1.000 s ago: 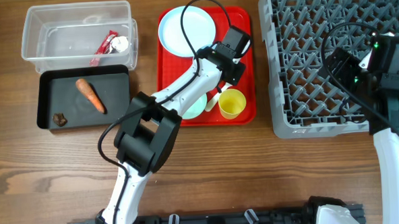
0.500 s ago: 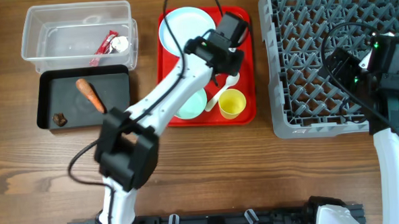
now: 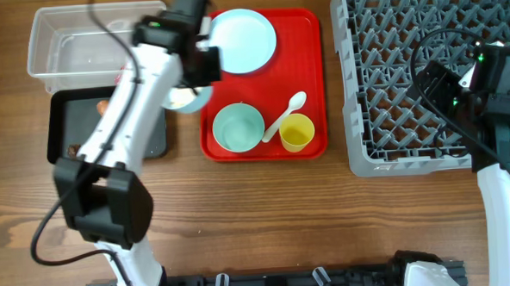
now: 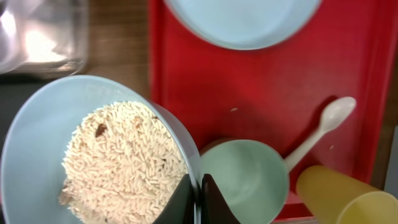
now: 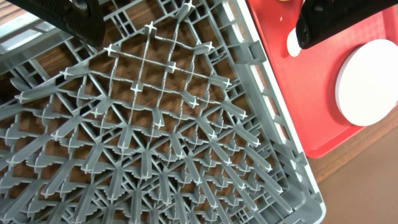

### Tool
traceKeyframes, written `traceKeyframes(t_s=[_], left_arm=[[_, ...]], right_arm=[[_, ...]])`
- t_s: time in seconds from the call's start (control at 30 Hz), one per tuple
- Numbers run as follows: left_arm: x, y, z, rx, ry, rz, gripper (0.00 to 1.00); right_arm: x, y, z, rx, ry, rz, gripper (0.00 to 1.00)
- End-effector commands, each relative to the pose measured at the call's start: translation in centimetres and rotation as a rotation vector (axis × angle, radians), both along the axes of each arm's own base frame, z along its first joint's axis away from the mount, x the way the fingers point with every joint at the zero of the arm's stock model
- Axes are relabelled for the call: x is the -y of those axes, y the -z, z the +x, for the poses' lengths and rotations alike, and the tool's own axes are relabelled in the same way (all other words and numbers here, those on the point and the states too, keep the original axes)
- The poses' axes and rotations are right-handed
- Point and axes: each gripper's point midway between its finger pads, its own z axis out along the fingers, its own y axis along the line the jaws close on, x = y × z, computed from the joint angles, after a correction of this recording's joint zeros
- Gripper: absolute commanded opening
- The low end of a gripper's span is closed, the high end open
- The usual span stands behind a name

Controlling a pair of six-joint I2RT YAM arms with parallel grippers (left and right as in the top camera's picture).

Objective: Sort waste into correct bins and load items into the dishwasher rack
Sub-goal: 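Lift the rice bowl with the left gripper and carry it over the black tray, then tip the rice bowl with the left gripper to pour rice onto the black tray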

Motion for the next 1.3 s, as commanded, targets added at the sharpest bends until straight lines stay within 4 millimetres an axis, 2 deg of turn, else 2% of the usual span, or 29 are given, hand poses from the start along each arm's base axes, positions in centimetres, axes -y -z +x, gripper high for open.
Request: traceKeyframes(t_s=[0.0, 0.13, 0.17, 0.4, 0.53, 0.6, 0.77, 0.97, 1.13, 1.27], left_arm=[[-4.8, -2.3, 0.2, -0.004, -0.116, -0.073, 0.04], [-8.1, -2.6, 0.4, -0.012, -0.119, -0.166, 0.04], [-9.6, -2.9, 0.7, 0.001, -0.12, -0.225, 0.04], [-14.5, -4.0, 0.9, 0.069, -0.113, -0.429, 0.04], [-17.6, -3.3, -0.1, 0.081, -0.155, -0.514, 0.04], [-20.0, -2.0, -0.9, 0.099, -0.214, -0.599, 0.04], [-22.2, 0.0, -1.9, 0.132, -0.285, -0.712, 0.04], [-23.9, 1.1, -2.8, 0.187, -0.335, -0.809, 0.04], [-24.9, 1.6, -3.2, 0.218, -0.354, -0.826, 0.04], [-25.4, 1.0, -3.0, 0.265, -0.346, -0.866, 0.04]], right_arm=[[-0.1, -0.2, 0.2, 0.005, -0.005, 0.013, 1.0], [-0.1, -0.2, 0.2, 0.005, -0.006, 0.013, 1.0], [-0.3, -0.2, 0.2, 0.006, -0.01, 0.018, 1.0], [-0.4, -0.2, 0.2, 0.007, -0.017, 0.026, 1.0], [-0.5, -0.1, 0.2, 0.005, -0.017, 0.027, 1.0], [-0.5, -0.1, 0.2, 0.004, -0.017, 0.027, 1.0], [-0.6, -0.1, 0.2, 0.003, -0.024, 0.033, 1.0], [-0.9, -0.1, 0.2, 0.003, -0.035, 0.043, 1.0], [-1.0, -0.1, 0.2, 0.004, -0.04, 0.048, 1.0], [-1.1, -0.1, 0.2, 0.004, -0.043, 0.052, 1.0]])
